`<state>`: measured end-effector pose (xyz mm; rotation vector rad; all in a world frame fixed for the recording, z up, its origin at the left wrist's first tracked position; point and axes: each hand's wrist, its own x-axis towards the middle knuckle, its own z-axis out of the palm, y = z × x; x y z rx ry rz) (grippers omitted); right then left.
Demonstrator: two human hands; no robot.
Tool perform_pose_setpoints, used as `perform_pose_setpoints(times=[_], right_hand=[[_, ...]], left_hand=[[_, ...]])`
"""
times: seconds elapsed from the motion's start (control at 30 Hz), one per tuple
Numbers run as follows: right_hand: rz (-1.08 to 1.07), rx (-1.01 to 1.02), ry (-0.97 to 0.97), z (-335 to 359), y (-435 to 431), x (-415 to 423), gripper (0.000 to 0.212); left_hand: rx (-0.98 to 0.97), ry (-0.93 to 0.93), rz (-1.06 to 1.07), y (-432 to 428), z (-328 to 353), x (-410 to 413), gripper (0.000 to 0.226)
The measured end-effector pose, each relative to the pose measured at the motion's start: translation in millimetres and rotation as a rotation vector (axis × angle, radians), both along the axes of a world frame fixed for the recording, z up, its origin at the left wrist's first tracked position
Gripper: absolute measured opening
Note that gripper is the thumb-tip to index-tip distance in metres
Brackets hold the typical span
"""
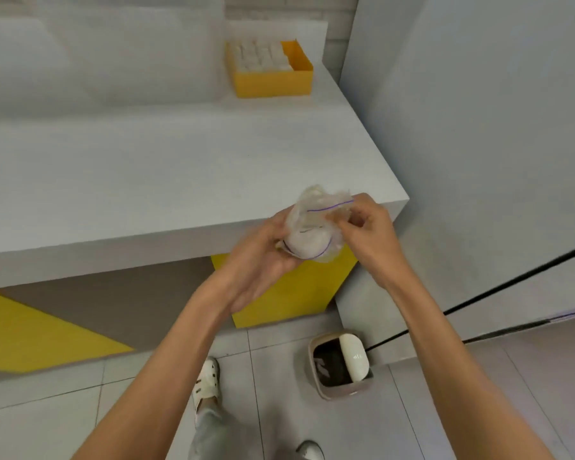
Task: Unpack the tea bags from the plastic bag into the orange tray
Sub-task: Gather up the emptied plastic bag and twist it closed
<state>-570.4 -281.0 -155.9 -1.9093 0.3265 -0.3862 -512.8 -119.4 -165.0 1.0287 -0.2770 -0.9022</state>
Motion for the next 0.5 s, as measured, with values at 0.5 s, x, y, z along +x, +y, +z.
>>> perform_pose_setpoints(times=[0.5], right_hand=[[-0.097, -0.233, 0.569, -352, -61, -124, 0.017]], left_hand=[[0.807, 0.069, 0.155, -108, -378, -110, 0.026]])
